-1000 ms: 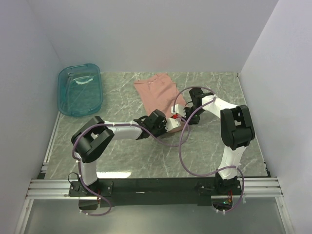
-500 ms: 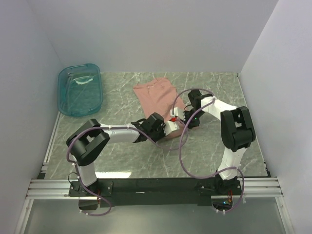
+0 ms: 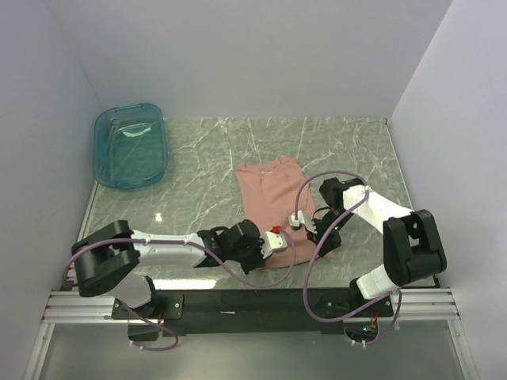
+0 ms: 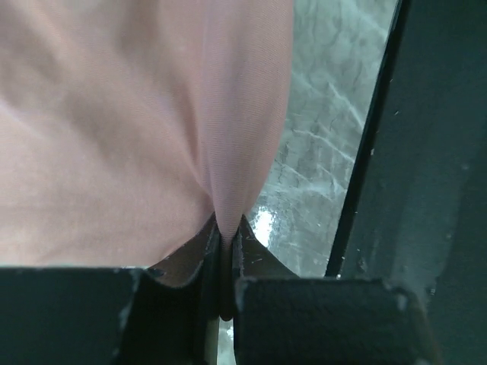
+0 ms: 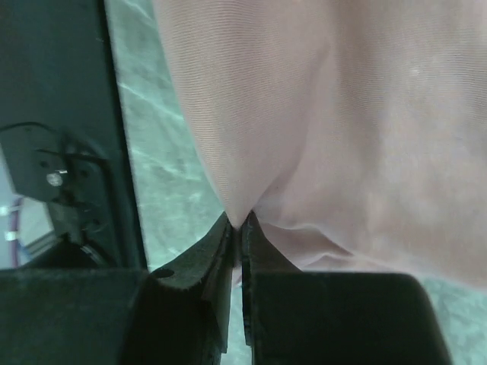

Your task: Fold and stack the t-shirts

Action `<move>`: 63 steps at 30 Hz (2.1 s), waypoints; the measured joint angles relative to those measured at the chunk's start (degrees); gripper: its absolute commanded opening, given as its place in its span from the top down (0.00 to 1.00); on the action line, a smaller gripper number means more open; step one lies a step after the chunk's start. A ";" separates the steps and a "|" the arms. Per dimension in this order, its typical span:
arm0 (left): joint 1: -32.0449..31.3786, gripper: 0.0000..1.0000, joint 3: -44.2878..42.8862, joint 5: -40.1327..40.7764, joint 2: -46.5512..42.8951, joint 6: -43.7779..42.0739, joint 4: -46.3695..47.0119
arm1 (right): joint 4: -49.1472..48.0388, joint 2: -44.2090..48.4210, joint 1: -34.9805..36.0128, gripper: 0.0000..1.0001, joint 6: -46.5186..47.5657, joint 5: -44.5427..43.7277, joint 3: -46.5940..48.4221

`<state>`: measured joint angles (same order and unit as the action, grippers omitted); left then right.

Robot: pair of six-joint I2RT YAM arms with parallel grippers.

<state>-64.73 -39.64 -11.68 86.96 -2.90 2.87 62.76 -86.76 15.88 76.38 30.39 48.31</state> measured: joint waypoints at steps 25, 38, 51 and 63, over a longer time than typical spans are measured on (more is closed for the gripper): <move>38.82 0.99 -34.14 -11.89 20.06 -10.14 -2.43 | 5.44 -37.86 -1.73 1.00 -21.49 3.61 71.73; 43.30 0.99 -46.82 -17.40 34.84 -9.68 -5.75 | -3.93 -45.24 -2.80 1.00 -34.56 -0.94 75.71; 43.32 0.01 -49.55 -8.81 37.40 1.31 -0.39 | -21.49 -43.39 -2.80 0.42 -50.97 -17.22 63.76; 44.13 0.44 -44.06 -2.29 17.53 11.41 3.19 | -30.10 -32.17 -5.70 0.49 -57.75 -15.41 56.15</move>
<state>-20.60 -83.70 -13.98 104.49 8.51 6.07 32.67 -118.93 10.17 18.63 14.98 104.47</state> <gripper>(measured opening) 0.701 0.573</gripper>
